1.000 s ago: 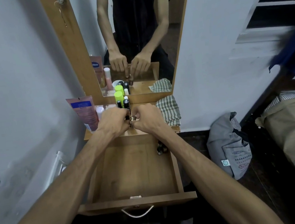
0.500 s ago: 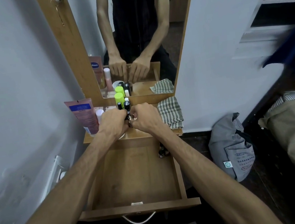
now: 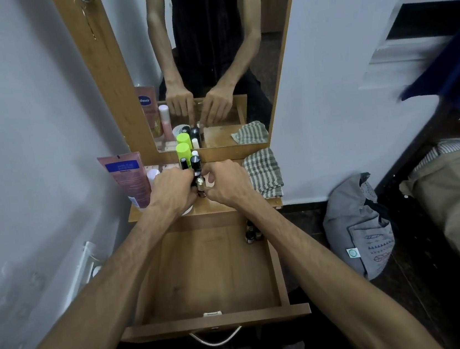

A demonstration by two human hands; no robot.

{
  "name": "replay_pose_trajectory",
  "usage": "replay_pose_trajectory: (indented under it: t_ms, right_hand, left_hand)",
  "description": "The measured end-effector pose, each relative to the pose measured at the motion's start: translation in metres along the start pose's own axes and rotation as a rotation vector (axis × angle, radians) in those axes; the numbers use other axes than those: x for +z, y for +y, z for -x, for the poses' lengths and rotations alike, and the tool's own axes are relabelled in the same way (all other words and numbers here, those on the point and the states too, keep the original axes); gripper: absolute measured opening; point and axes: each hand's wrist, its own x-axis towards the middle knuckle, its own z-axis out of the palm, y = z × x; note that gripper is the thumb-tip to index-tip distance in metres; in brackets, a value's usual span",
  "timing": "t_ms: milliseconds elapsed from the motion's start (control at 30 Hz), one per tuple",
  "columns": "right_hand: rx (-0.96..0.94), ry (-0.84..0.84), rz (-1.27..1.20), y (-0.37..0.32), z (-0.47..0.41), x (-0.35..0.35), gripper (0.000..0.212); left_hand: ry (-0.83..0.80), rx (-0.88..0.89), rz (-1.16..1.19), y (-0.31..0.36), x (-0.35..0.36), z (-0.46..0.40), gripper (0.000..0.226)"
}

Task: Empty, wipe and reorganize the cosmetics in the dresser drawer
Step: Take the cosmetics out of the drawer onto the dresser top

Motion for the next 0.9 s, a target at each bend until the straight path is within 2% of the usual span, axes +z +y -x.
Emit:
replay_pose_trajectory:
  t_ms: [167,333,600,767,900]
  right_hand:
    - [0.011,0.011,-0.029,0.010,0.011,-0.006,0.034]
    - [0.012,0.032,-0.026,0.022,0.033,-0.004,0.030]
    - [0.023,0.035,-0.023,0.042,0.069,-0.002,0.025]
    - [0.118,-0.020,-0.002,0.060,0.094,0.002,0.019]
    - [0.183,-0.065,0.032,0.077,0.114,0.011,0.020]
  left_hand:
    - [0.038,-0.004,0.034,0.001,-0.004,0.005,0.020]
    - [0.089,0.030,0.049,0.008,-0.007,0.015,0.024]
    - [0.121,0.084,0.099,0.037,0.000,0.048,0.018]
    - [-0.003,0.156,0.136,0.070,0.025,0.068,0.020]
    - [-0.112,0.129,0.178,0.100,0.046,0.079,0.023]
